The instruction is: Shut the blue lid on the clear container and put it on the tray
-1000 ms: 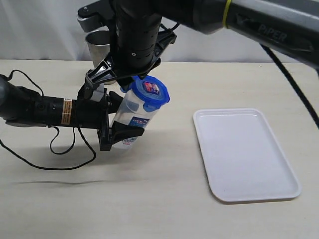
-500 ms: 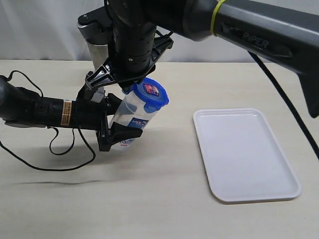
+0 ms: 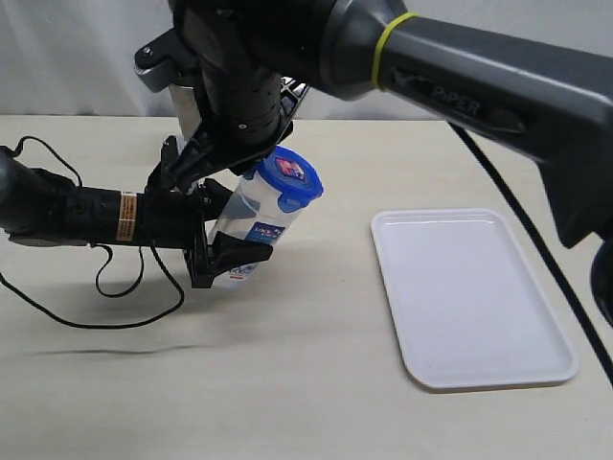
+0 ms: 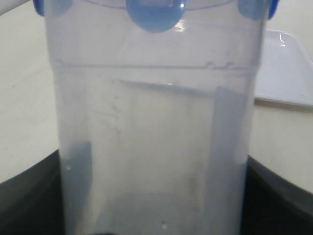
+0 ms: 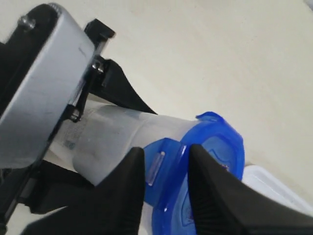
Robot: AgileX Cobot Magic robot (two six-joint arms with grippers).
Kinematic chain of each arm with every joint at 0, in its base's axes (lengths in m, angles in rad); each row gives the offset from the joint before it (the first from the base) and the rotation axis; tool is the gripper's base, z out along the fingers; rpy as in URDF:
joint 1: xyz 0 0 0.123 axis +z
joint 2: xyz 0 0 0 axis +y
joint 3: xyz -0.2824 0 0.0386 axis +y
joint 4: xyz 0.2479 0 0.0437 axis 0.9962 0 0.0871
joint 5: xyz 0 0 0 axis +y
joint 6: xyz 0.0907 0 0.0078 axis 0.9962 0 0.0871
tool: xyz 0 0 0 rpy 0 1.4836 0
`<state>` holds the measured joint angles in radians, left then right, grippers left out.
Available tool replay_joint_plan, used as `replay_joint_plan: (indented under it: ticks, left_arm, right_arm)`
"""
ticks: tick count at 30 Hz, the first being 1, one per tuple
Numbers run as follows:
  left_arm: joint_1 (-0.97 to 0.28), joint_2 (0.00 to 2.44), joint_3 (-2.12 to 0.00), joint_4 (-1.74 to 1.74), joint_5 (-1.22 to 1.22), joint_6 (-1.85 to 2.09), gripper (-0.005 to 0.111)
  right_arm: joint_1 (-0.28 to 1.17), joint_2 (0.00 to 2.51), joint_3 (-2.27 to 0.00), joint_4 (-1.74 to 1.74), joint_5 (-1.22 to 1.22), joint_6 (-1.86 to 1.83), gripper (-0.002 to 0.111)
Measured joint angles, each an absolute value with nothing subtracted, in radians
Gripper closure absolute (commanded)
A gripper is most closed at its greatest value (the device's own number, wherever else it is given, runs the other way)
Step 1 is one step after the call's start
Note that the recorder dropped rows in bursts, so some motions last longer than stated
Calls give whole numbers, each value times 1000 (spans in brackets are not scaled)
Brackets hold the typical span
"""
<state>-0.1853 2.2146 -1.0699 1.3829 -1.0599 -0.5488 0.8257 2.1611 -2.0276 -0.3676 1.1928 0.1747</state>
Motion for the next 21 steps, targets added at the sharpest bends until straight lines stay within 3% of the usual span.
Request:
replay_joint_plan:
  ticks: [11,16,21]
  left_arm:
    - [-183,2215,-1068,1382,-1062,-544,107]
    - [-183,2215,-1068,1401,-1104,-523,107]
    - [-186,2214,-1068,1394,-1146,-520,107]
  right_arm:
    - [845,2153,-2028,-412,1201,140,82]
    - [845,2101,-2020,-305,1205,79,71]
    - [850,2018,-2014,-239,1209,59,70]
